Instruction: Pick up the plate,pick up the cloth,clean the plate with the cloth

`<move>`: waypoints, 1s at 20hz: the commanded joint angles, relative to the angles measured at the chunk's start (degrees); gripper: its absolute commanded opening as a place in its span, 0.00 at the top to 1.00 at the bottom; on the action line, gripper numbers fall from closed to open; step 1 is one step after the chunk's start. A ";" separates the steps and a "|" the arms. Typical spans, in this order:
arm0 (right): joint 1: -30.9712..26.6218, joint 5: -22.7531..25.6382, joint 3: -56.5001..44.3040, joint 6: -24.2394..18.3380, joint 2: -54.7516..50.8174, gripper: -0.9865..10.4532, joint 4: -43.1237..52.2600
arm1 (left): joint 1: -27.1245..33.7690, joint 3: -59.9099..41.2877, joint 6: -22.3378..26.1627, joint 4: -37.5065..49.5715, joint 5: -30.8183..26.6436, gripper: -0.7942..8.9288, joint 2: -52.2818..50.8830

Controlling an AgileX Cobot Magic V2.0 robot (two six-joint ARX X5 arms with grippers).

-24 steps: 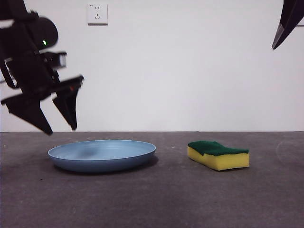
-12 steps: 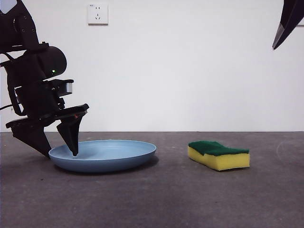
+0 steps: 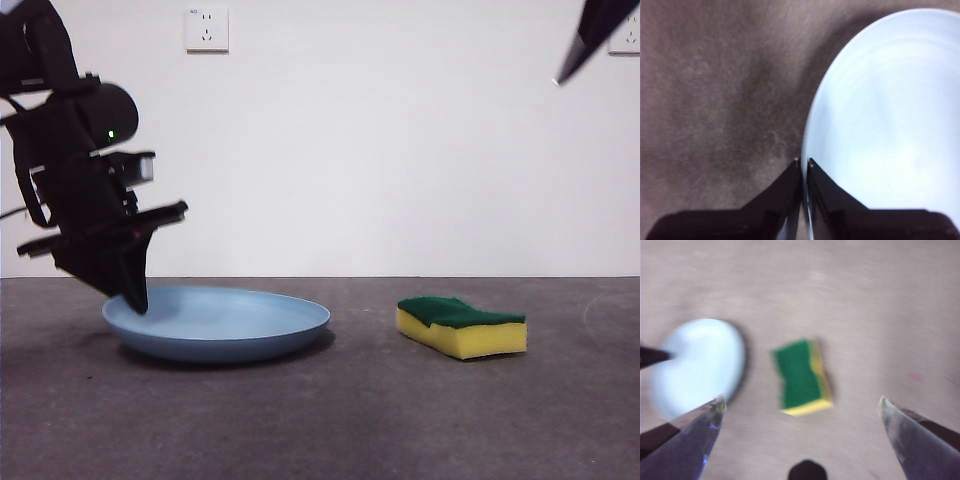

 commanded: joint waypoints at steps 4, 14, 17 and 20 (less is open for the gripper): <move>5.44 -2.62 1.77 -3.10 4.39 0.34 2.27 | -0.24 1.95 2.60 -2.89 -0.98 0.93 -9.84; 17.75 10.49 18.29 -13.31 32.63 0.34 -6.58 | -0.24 6.75 4.07 -9.70 -0.98 0.93 -26.84; 18.56 13.51 20.85 -15.85 39.43 0.34 -6.08 | -0.24 6.75 4.04 -10.56 -0.96 0.93 -28.48; 18.56 13.84 21.79 -17.00 44.76 0.34 -4.52 | -0.35 6.75 4.04 -11.54 -0.87 0.93 -28.61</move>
